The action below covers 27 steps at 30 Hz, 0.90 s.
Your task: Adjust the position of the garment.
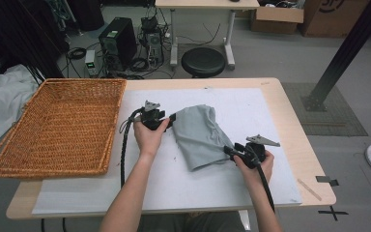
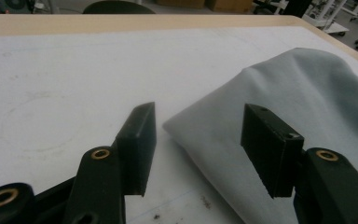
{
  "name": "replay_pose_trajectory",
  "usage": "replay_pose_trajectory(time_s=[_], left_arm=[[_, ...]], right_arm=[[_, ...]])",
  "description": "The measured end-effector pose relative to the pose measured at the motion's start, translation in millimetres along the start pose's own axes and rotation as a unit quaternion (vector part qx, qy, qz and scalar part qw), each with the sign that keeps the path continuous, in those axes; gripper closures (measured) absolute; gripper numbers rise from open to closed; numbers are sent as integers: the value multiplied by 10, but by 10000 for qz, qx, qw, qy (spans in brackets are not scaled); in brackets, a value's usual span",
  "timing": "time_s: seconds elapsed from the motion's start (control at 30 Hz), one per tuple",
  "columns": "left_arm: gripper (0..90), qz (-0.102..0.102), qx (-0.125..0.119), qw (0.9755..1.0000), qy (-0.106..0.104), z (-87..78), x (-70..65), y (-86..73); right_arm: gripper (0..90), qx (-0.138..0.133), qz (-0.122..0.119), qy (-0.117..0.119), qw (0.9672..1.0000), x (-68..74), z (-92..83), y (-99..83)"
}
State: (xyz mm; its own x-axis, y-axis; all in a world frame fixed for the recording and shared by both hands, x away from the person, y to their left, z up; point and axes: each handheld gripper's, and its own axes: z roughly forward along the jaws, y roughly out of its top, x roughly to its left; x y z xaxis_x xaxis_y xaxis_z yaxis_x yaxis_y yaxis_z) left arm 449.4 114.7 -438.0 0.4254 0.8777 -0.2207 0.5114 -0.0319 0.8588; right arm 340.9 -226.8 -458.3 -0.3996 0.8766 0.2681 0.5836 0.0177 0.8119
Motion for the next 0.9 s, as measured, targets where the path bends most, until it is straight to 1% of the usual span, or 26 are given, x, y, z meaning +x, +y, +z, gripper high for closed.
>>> replay_pose_trajectory(time_s=[0.03, 0.07, 0.1, 0.13, 0.17, 0.2, 0.23, 0.27, 0.3, 0.33, 0.4, 0.43, 0.47, 0.5, 0.53, 0.57, 0.6, 0.63, 0.67, 0.7, 0.73, 0.77, 0.8, 0.83, 0.9], left_arm=[[440, -25, -8, 10000, -26, 9, 2, -3], [436, -60, -8, 10000, -54, 20, 3, -6], [424, -69, -6, 10000, -50, 29, 4, -9], [417, -74, -10, 10000, -31, 36, 4, -11], [414, -108, -16, 9999, -49, 48, 8, -15], [414, -164, -15, 9998, -85, 63, 11, -22], [411, -215, 2, 9997, -125, 79, 14, -30], [410, -225, 56, 9996, -145, 99, 11, -44], [409, -220, 90, 9996, -146, 110, 7, -53], [408, -219, 124, 9995, -166, 123, 2, -64], [409, -205, 176, 9995, -170, 147, -9, -84], [408, -221, 185, 9994, -167, 161, -15, -93], [407, -232, 186, 9994, -175, 169, -19, -95], [408, -259, 189, 9993, -196, 180, -26, -99], [410, -270, 192, 9993, -198, 187, -29, -100], [413, -292, 213, 9992, -195, 197, -31, -104], [420, -316, 231, 9990, -200, 202, -31, -108], [439, -363, 250, 9987, -240, 213, -31, -116], [463, -376, 263, 9987, -240, 217, -32, -120], [483, -367, 271, 9987, -237, 224, -38, -125], [525, -313, 290, 9988, -221, 233, -52, -131], [586, -306, 303, 9988, -226, 240, -62, -135], [632, -307, 306, 9988, -231, 244, -68, -137], [673, -299, 306, 9988, -218, 247, -68, -137], [749, -362, 280, 9987, -205, 249, -53, -137]], right_arm=[[521, -6, 15, -12, 10000, 1, 1, -2], [596, 34, 9, 22, 10000, -1, 0, 0], [638, 123, -2, 91, 9999, 2, 4, 0], [663, 158, -16, 75, 9998, 8, 5, -3], [694, 167, -43, 59, 9998, 10, 4, -5], [706, 190, -42, 53, 9998, 11, 6, -7], [668, 177, -40, 33, 9998, 6, 2, -5], [579, 93, -4, -59, 9999, 3, -13, 0], [495, -8, 41, -76, 10000, -6, -35, 11], [451, -61, 33, -69, 10000, -14, -46, 16], [458, -84, 16, -238, 9997, -43, -71, 18], [457, -38, 40, -237, 9997, -58, -66, 17], [466, 9, 73, -173, 9998, -72, -52, 12], [478, 36, 46, -156, 9999, -75, -45, 10], [489, 120, 35, -139, 9998, -76, -28, 7], [494, 155, 36, -160, 9997, -75, -17, 5], [519, 154, 12, -158, 9998, -71, -13, 9], [545, 167, -2, -144, 9998, -70, -11, 11], [591, 194, -21, -140, 9997, -64, -6, 13], [681, 212, -84, -129, 9997, -58, -8, 16], [739, 255, -161, -34, 9995, -45, -6, 16], [757, 298, -237, -17, 9993, -17, 10, 8], [779, 291, -286, -53, 9992, 1, 13, 3], [791, 290, -277, -51, 9992, 9, 14, 3], [809, 327, -223, -20, 9992, 13, 6, 11]])
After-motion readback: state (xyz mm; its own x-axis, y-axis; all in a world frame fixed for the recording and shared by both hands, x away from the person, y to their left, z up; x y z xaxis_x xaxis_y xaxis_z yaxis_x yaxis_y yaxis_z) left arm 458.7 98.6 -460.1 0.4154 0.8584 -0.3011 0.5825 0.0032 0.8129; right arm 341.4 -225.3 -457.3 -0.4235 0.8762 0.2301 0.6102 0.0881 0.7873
